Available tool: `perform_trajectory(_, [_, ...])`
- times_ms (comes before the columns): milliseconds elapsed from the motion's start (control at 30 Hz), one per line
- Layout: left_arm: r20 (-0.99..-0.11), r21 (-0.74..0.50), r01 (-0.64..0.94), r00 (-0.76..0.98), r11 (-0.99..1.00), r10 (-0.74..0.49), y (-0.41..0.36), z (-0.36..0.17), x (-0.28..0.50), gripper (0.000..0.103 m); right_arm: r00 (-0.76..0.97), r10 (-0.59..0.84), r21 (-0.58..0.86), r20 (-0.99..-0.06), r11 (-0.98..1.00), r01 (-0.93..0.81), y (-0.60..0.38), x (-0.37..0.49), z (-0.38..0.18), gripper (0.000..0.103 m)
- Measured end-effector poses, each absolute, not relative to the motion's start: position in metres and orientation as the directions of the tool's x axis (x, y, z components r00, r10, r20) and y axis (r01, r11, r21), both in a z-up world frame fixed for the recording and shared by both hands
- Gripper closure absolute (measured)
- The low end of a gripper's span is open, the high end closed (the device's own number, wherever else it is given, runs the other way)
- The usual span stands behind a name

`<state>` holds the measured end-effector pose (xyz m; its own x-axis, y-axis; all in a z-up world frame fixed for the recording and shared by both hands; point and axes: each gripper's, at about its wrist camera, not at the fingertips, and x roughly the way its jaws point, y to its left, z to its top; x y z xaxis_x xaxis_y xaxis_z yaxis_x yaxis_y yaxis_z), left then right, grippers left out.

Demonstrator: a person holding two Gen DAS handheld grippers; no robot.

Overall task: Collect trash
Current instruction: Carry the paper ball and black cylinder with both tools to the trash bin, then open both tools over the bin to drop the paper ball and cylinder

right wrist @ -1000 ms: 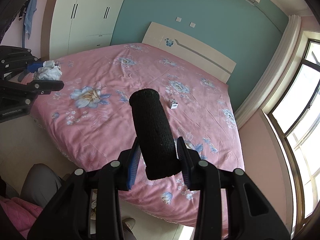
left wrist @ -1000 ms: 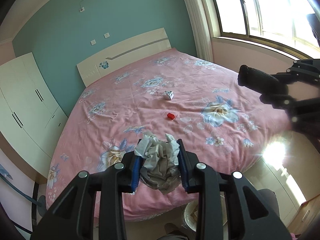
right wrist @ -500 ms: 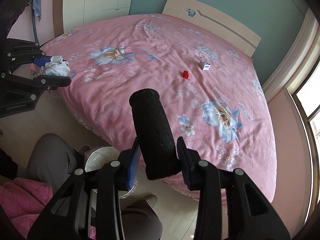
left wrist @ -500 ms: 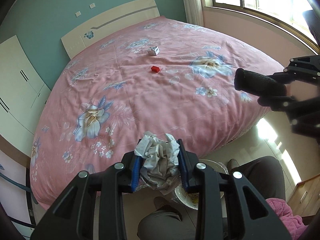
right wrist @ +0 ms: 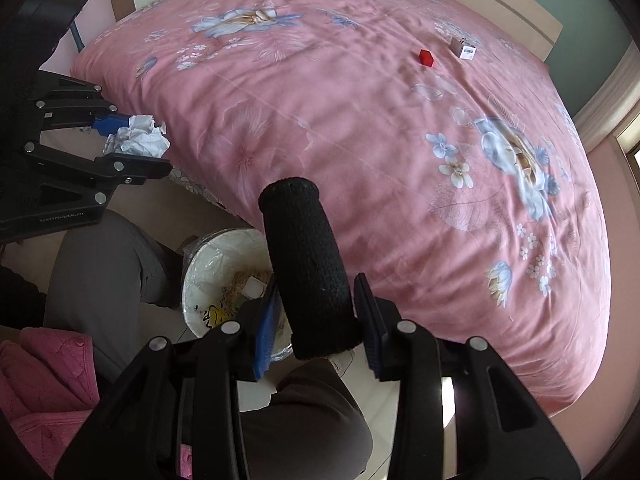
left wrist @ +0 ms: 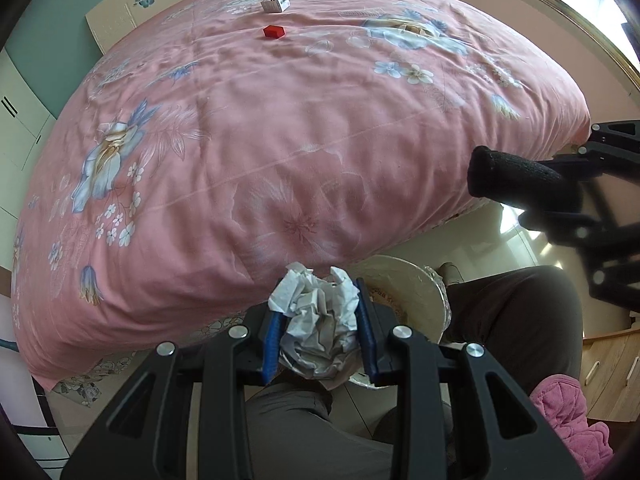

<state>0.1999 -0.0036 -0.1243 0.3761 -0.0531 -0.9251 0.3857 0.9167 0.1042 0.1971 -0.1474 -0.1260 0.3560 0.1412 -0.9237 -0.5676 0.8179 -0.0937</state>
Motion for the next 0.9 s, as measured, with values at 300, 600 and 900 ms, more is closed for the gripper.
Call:
perform_trajectory(300, [-0.963, 0.061, 0.398, 0.264, 0.915, -0.051, -0.003, -0.188, 0.201, 0.068, 0.213, 0.158, 0.008, -0.964, 0.820, -0.573, -0.135, 0.200, -0.199, 0.065])
perform_trajectory(600, [-0.986, 0.011, 0.380, 0.157, 0.925, -0.052, 0.001, -0.250, 0.203, 0.068, 0.085, 0.155, 0.081, -0.984, 0.822, -0.563, -0.124, 0.203, -0.272, 0.065])
perform_trajectory(900, [-0.997, -0.030, 0.346, 0.051, 0.938, -0.051, -0.003, -0.310, 0.209, 0.068, -0.015, 0.165, 0.148, -0.986, 0.840, -0.523, -0.115, 0.202, -0.332, 0.065])
